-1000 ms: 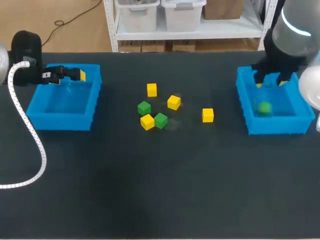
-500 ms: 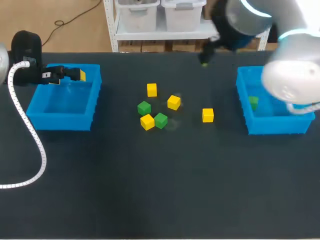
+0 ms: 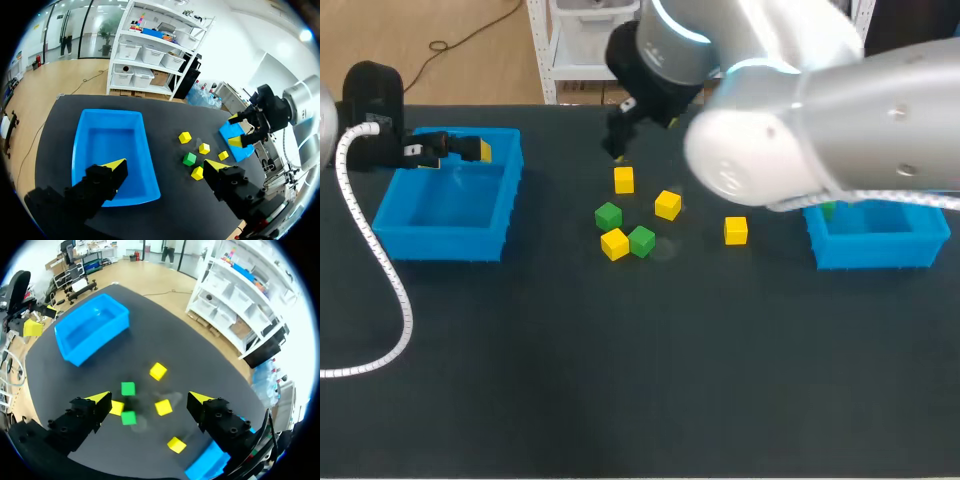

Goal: Put the green cubes in the right bin and the yellow cubes in the left bin.

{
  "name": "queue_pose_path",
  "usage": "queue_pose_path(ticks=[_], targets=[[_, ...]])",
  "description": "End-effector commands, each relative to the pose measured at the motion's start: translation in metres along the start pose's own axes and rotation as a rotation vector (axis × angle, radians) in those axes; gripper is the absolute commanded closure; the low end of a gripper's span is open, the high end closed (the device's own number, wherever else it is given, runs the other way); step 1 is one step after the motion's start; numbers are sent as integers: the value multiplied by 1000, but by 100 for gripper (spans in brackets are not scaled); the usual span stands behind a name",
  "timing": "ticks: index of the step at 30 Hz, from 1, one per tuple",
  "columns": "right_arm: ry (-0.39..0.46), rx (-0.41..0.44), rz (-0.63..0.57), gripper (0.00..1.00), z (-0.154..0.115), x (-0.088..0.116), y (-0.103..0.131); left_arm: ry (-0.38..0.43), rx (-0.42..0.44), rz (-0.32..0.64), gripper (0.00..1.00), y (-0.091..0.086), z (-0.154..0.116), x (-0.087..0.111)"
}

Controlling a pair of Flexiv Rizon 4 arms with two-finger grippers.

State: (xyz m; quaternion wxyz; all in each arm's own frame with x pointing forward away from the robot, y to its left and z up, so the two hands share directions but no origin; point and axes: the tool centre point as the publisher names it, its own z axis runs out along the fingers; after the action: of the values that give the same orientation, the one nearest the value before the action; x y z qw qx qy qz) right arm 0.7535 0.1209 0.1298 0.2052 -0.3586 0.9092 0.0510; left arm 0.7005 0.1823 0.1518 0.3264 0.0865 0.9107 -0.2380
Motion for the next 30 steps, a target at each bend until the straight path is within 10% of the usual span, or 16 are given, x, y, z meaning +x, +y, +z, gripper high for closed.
queue_pose_path(ticks=[1,30], targets=[[119,-24,-22,0,20,-19,11,-6,9,2,0,2,0,1],[289,-5,1,0,99,28,52,-6,9,2,0,2,0,1]])
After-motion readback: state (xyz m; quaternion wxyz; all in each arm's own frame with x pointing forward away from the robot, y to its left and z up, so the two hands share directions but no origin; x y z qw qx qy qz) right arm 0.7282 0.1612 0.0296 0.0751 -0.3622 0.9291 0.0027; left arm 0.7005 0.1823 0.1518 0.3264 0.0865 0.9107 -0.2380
